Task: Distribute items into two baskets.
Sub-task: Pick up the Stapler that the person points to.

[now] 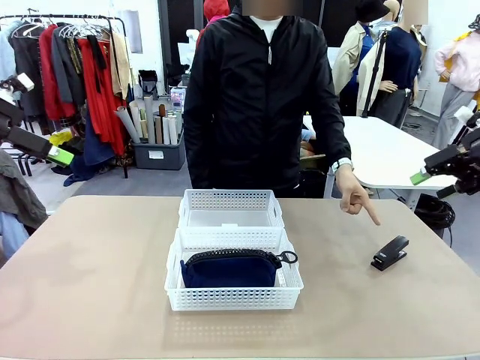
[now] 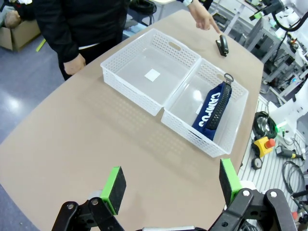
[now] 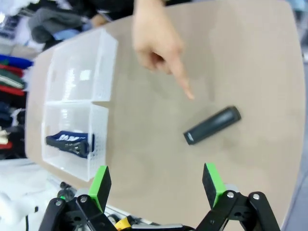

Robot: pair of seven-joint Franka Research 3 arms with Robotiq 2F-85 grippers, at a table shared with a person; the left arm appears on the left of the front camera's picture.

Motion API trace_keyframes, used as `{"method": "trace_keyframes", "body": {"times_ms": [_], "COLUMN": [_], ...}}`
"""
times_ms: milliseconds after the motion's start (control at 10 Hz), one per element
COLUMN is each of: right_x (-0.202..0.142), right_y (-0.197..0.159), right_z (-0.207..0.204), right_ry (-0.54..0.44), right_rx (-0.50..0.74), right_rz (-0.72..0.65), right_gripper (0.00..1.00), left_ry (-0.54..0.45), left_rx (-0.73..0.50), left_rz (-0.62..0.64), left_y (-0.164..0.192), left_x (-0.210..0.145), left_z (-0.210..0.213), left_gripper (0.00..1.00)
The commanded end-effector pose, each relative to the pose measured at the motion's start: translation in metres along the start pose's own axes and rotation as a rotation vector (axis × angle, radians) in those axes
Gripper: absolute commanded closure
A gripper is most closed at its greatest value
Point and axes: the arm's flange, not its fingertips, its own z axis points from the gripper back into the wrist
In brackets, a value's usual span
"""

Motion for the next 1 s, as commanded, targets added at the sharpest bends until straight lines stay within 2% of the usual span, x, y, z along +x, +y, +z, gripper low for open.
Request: {"method": "trace_keyframes", "body": {"times_ms": [0,400,700,900], "right_x": [0.009,0.02,0.028,0.034], "right_y": [0.015,0.033,0.043,0.048], "right_z": [-0.001,-0.02,-0.044,-0.065], "right_ry": [0.091,0.245,0.29,0.293], "right_rx": [-0.101,-0.212,-0.323,-0.391], "right_rz": [-0.103,-0.331,-0.628,-0.743], "right_gripper": [0.0,0.0,0.0,0.0], "left_ry": [-0.008,-0.008,-0.008,-0.008], "left_rx": [-0.006,-0.006,-0.006,-0.006], "left_rz": [-0.002,-0.002,-0.002,-0.002], "left_y": [-0.001,-0.001,-0.001,-0.001], "left_x": [-0.001,-0.001,-0.001,-0.001], "left_z": [0.001,0.001,0.001,0.001], "left_gripper": [0.0,0.0,0.0,0.0]}}
